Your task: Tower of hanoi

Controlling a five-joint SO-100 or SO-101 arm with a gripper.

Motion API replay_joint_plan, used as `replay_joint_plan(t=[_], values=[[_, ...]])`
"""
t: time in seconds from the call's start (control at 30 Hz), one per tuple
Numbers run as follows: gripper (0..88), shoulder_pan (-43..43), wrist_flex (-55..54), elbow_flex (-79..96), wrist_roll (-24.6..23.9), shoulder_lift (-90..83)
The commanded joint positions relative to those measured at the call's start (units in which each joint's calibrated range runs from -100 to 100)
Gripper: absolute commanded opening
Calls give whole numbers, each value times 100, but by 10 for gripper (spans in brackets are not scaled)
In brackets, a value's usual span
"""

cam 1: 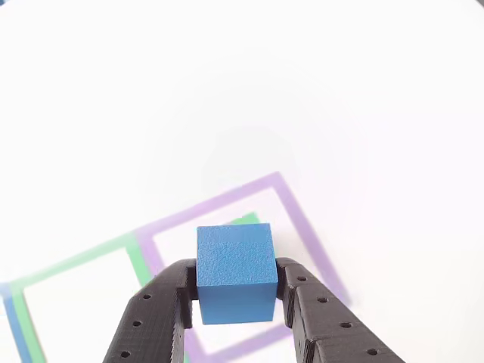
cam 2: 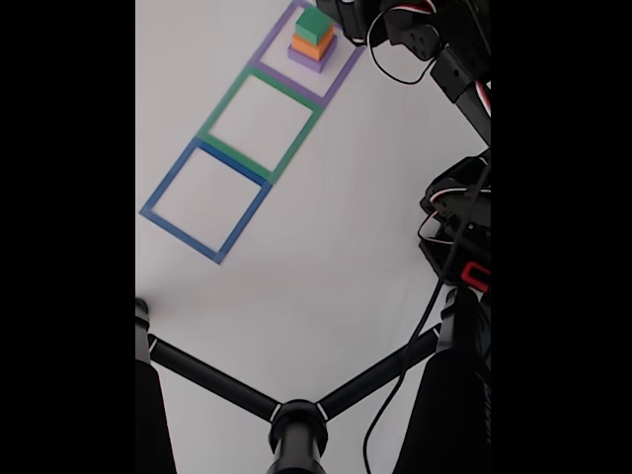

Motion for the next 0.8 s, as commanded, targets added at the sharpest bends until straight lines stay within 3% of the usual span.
replay_joint_plan(t=[0.0,0.3,0.77], values=[[24,-160,1890,-1695,39,-261],[23,-544,3688,-3305,39,-188],[27,-1244,4157,-3286,39,-317]])
